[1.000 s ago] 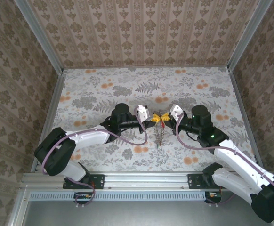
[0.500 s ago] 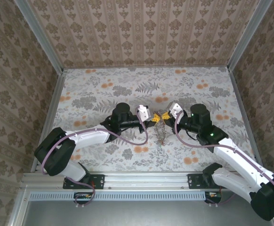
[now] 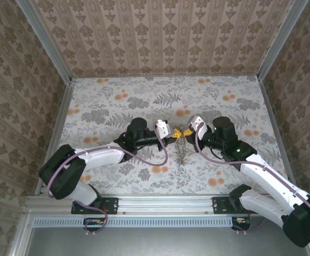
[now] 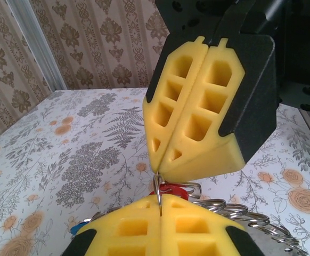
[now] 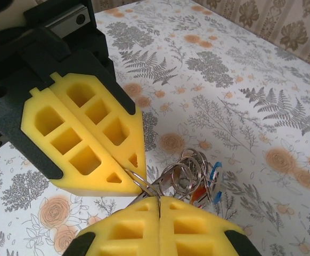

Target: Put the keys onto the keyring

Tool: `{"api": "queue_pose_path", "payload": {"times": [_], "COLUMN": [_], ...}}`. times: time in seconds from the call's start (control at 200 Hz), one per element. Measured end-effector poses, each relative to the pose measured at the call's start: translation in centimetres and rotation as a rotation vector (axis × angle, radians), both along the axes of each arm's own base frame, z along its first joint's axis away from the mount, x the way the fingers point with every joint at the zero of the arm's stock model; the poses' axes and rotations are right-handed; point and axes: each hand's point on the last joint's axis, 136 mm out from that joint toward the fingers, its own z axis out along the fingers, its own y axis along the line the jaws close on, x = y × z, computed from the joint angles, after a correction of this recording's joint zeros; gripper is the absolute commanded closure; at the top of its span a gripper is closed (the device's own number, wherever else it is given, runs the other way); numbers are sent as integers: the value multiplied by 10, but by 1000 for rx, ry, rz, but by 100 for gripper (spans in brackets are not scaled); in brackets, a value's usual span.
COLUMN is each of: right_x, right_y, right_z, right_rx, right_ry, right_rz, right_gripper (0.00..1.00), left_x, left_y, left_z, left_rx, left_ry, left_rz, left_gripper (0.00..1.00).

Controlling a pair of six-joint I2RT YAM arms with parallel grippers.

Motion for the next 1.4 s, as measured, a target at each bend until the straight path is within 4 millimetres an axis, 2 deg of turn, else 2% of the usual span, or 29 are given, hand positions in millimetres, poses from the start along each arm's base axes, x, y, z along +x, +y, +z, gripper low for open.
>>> {"api": "queue_pose_path", "payload": {"times": [0.085,0.245,0.53,0.755,0.815,0.99,1.4], "right_x": [0,2,8,4,1,-10,-17], "right_y": [0,-1,-16,-20,-19,-10,2], "right_z": [0,0,-1,15,18,11,8], "right_rx": [6,14,-24,-8,-9,-54,-129], "right_ry": [8,17,0,-52,-69,-63,-116], "right_rz": [-5,-24,-105,-112,-90,20,175], "right_gripper": [95,84,78,75,71,71,74], "left_x": [0,1,0,-1,-2,-5,-14], "left_y": [0,0,-1,-1,-1,2,8], "left_z": [1,2,9,9,9,9,5], "left_rx": [-3,-17,-44,-46,-46,-50,-42], "left_ry": [-3,-16,-38,-37,-36,-19,27], "left_rz": [3,7,-1,-8,-17,-57,-142], "left_gripper": [100,100,100,100,100,100,100]}}
